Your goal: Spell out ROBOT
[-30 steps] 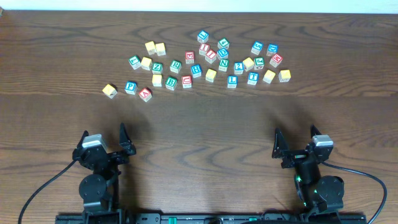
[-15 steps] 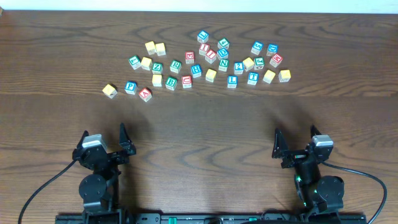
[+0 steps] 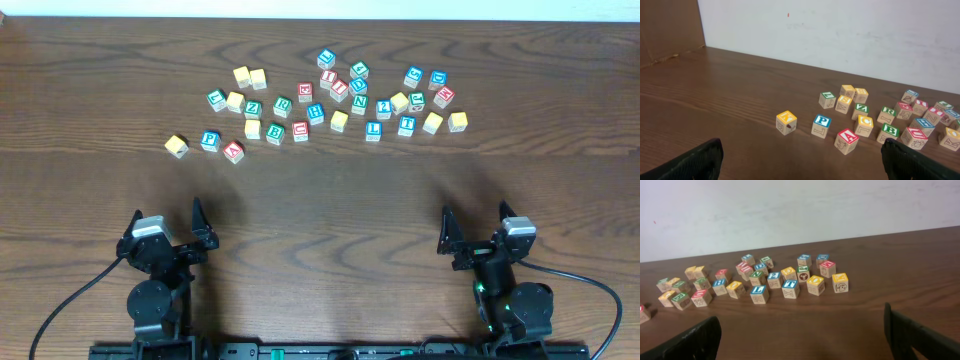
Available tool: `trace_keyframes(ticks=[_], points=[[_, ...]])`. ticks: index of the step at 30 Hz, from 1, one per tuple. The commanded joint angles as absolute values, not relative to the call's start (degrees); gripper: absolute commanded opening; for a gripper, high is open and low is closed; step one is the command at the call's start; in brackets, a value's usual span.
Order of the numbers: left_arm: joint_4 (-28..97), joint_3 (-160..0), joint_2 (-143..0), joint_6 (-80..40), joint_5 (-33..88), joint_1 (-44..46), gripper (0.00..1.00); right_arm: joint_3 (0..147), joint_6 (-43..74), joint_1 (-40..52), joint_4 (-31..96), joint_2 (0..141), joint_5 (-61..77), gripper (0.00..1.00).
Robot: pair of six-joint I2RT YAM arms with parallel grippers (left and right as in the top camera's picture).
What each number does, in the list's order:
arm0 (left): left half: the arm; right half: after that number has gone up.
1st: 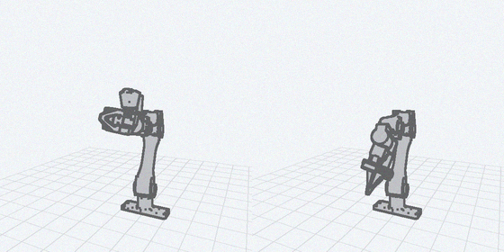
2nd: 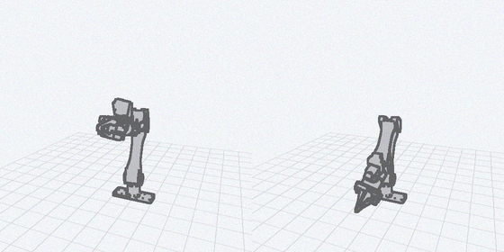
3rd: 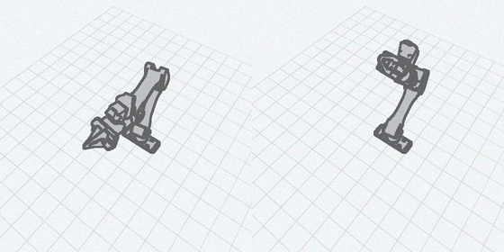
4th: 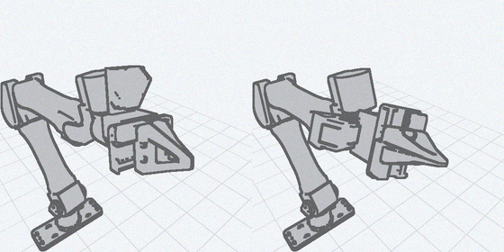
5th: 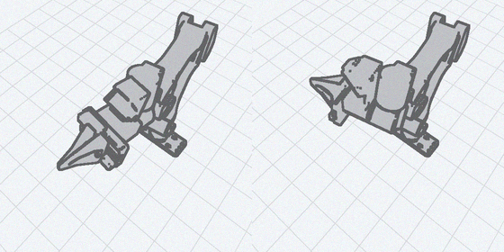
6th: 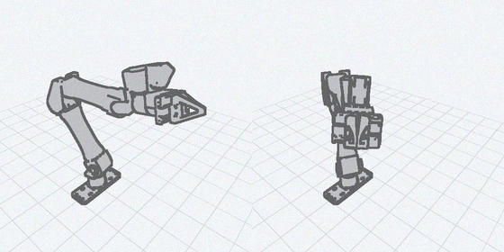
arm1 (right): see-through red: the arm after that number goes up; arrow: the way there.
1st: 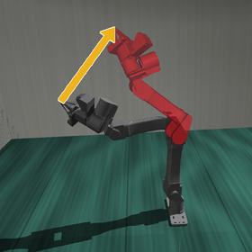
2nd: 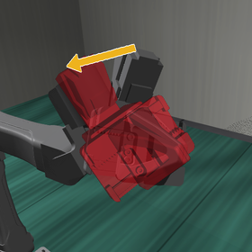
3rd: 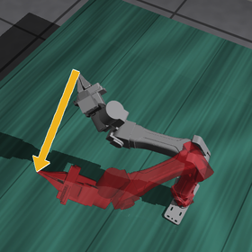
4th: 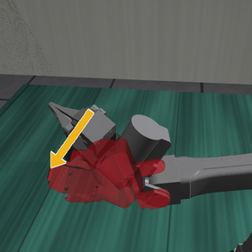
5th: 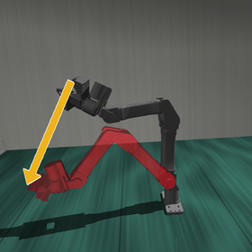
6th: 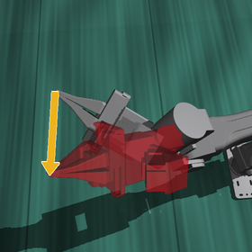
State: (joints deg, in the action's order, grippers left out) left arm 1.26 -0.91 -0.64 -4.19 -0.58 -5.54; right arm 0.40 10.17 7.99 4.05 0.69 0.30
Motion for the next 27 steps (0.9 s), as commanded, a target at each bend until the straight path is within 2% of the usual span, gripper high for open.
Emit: trace_keyframes(ticks=[1, 23, 27], points=[[4.0, -0.2, -0.6, -3.2, -2.1, -5.7, 0.99, 0.3, 9.8, 8.3, 4.3, 0.5, 0.6, 0.99], [3.6, -0.2, -0.6, -0.6, -2.6, -5.7, 0.99, 0.3, 9.8, 8.3, 3.9, 0.5, 0.8, 0.99], [3.6, -0.2, -0.6, -0.7, -2.3, -5.7, 0.99, 0.3, 9.8, 8.3, 3.4, 0.5, 4.4, 0.99]])
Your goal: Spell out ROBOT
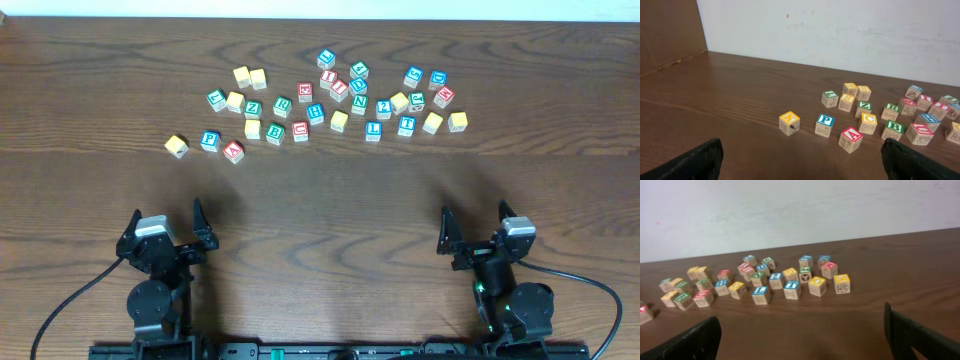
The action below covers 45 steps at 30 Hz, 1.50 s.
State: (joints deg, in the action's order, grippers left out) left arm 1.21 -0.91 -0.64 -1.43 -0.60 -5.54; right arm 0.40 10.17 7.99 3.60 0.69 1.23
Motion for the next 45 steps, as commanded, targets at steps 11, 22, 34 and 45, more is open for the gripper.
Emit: trace_keyframes(ticks=[11, 22, 34, 45], points=[[3.0, -8.9, -4.5, -0.7, 7.0, -5.7, 1.0, 3.1, 8.4, 8.3, 1.3, 1.5, 15.2, 0.99], [10.6, -30.1, -26.2, -1.2, 8.6, -5.7, 0.99, 17.9, 2.5, 8.3, 1.8, 17.1, 17.1, 0.99], [30.6, -59.6, -55.4, 0.4, 8.6, -5.7, 1.0, 44.6, -3.5, 8.2, 11.8, 48.6, 17.1, 0.99], [52.9, -93.0, -83.3, 3.3, 8.6, -1.6, 1.0, 79.0, -3.5, 8.4, 41.7, 78.8, 20.3, 0.99]])
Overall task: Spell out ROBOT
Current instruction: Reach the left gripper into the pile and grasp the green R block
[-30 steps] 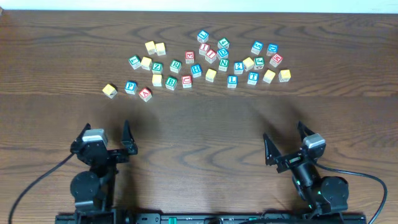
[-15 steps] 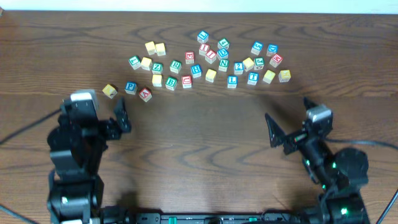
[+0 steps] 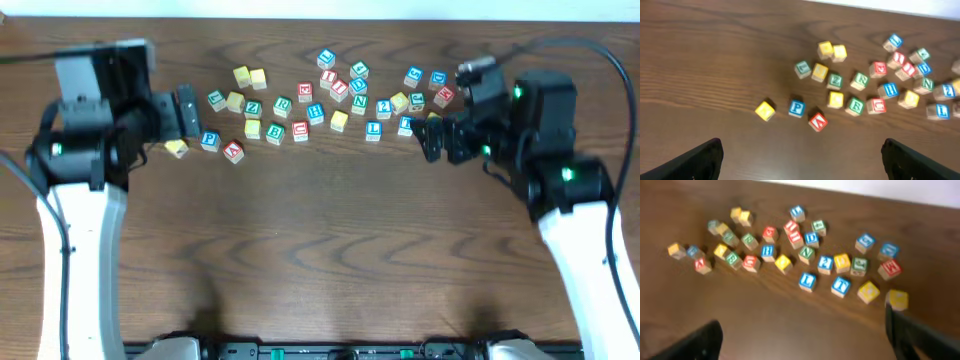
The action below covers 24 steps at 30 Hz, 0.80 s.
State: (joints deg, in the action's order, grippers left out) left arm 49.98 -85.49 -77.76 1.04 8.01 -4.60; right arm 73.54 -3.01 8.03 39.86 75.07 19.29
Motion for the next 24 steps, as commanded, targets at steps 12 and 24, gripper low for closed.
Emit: trace_keyframes(ticks=[12, 24], points=[[57.8, -97.8, -93.9, -0.1, 8.6, 5.9, 1.0, 98.5, -3.3, 11.4, 56.9, 101.1, 20.7, 0.99], [45.9, -97.8, -106.2, -9.5, 5.5, 9.5, 0.78, 98.4, -3.3, 11.9, 57.4, 101.4, 22.2, 0.92]])
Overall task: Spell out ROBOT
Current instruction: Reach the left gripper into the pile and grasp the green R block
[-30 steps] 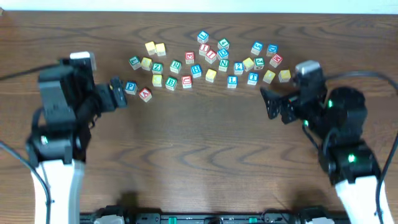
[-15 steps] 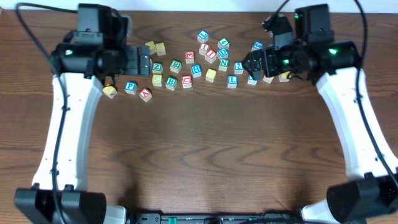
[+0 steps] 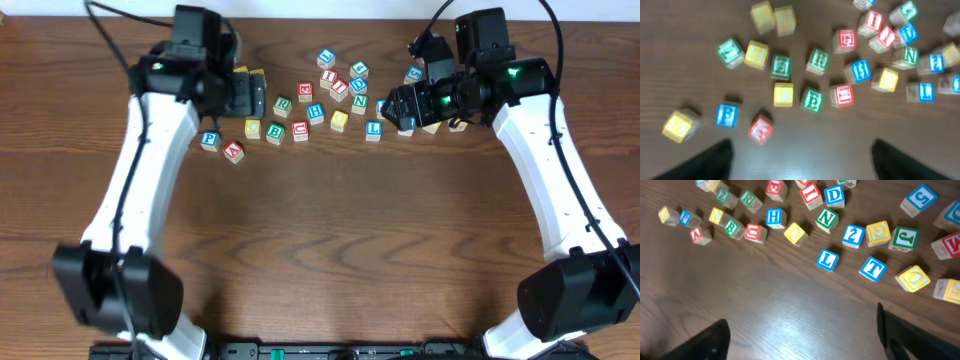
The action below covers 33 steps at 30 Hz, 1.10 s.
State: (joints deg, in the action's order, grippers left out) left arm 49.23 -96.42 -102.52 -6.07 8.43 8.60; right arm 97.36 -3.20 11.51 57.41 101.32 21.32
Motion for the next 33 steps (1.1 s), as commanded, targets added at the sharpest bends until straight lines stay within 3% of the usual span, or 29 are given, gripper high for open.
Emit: trace_keyframes(ticks=[1, 8, 24, 33], points=[[44.7, -98.7, -108.0, -9.6, 3.9, 9.8, 0.75, 98.4, -3.3, 11.9, 57.5, 101.4, 22.2, 0.97], [39.7, -109.0, -123.1, -7.6, -7.0, 14.9, 0.61, 98.4, -2.2, 12.1, 58.7, 101.4, 22.2, 0.95], [34.1, -109.0, -134.7, -7.6, -6.9, 17.9, 0.61, 98.4, -2.2, 12.1, 59.7, 101.4, 22.2, 0.95], [34.9, -108.4, -135.6, -8.4, -6.9, 17.9, 0.47, 98.3, -2.2, 12.1, 60.7, 101.4, 22.2, 0.99]])
